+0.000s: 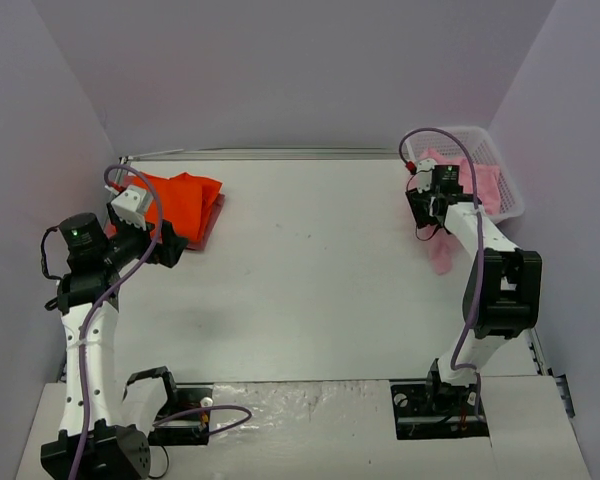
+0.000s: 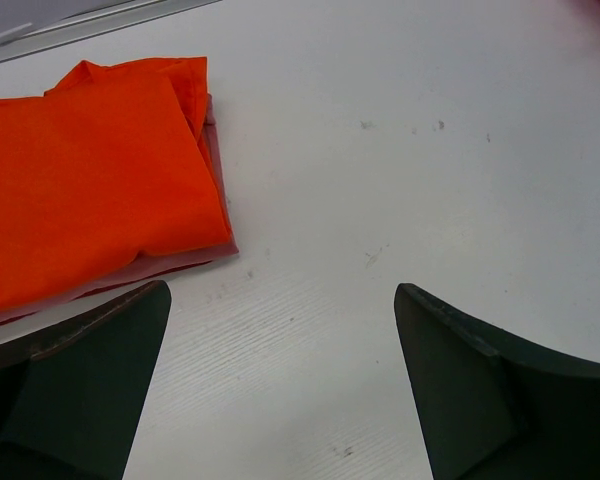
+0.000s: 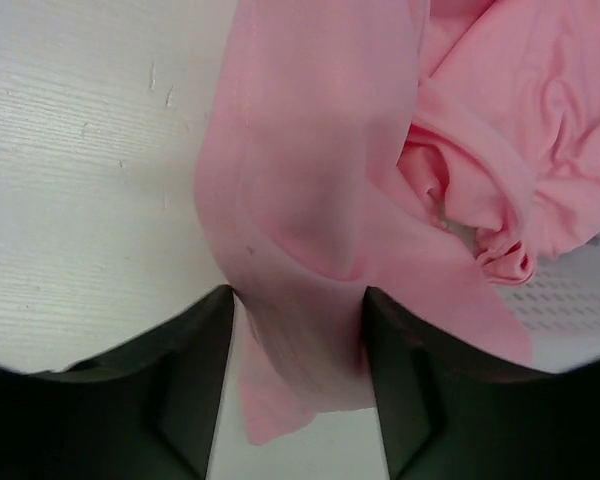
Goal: Fold and stack the t-shirts
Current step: Grab crumpled tshirt from bin with the right arm
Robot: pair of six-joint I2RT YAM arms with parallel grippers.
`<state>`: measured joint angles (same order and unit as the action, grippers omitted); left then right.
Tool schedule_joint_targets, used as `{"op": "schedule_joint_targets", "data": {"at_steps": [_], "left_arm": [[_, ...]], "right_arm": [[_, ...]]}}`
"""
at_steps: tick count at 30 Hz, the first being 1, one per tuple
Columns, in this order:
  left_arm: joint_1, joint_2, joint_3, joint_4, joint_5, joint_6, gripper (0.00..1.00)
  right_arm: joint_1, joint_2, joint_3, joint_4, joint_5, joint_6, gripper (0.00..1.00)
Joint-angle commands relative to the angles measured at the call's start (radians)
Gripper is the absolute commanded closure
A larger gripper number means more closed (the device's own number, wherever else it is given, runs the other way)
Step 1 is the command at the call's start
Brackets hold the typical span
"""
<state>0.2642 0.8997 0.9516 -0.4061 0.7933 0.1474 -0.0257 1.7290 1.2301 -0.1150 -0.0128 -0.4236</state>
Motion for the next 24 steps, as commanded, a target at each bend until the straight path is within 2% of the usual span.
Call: {"op": "schedule_joint_targets", "data": {"at_steps": [1,3,7,9,12,14,18,19,20,21,24], "left_arm": [[0.007,-0.012,-0.001,0.027,0.030,0.017,0.05],[0.007,-0.010,-0.002,0.029,0.035,0.014,0.06],[0.009,-0.013,-0.002,0.029,0.049,0.011,0.06],[0.010,-0.016,-0.004,0.030,0.052,0.009,0.06],[0.017,-0.019,-0.005,0.033,0.061,0.004,0.06],[0.017,-0.021,-0.007,0.035,0.066,0.001,0.06],[0.021,-0.021,-0.007,0.038,0.072,-0.002,0.06],[0.021,-0.021,-0.008,0.038,0.073,-0.003,0.06],[0.023,-0.024,-0.008,0.038,0.075,-0.003,0.06],[0.024,-0.022,-0.008,0.036,0.076,-0.005,0.06],[0.026,-0.025,-0.010,0.039,0.080,-0.005,0.06]], "right_arm": [[-0.003,0.009,0.043,-0.015,0.010,0.017,0.60],[-0.003,0.012,0.057,-0.014,0.048,0.029,0.75],[-0.011,-0.009,0.063,-0.012,0.060,0.052,0.81],[-0.017,-0.031,0.063,-0.012,0.054,0.055,0.87],[-0.022,-0.052,0.063,-0.015,0.048,0.065,0.87],[-0.025,-0.071,0.059,-0.017,0.042,0.065,0.91],[-0.033,-0.083,0.057,-0.028,0.033,0.066,0.89],[-0.036,-0.085,0.057,-0.029,0.028,0.068,0.88],[-0.039,-0.085,0.058,-0.032,0.025,0.068,0.80],[-0.039,-0.086,0.058,-0.037,0.024,0.069,0.78],[-0.046,-0.094,0.051,-0.037,0.016,0.069,0.83]]}}
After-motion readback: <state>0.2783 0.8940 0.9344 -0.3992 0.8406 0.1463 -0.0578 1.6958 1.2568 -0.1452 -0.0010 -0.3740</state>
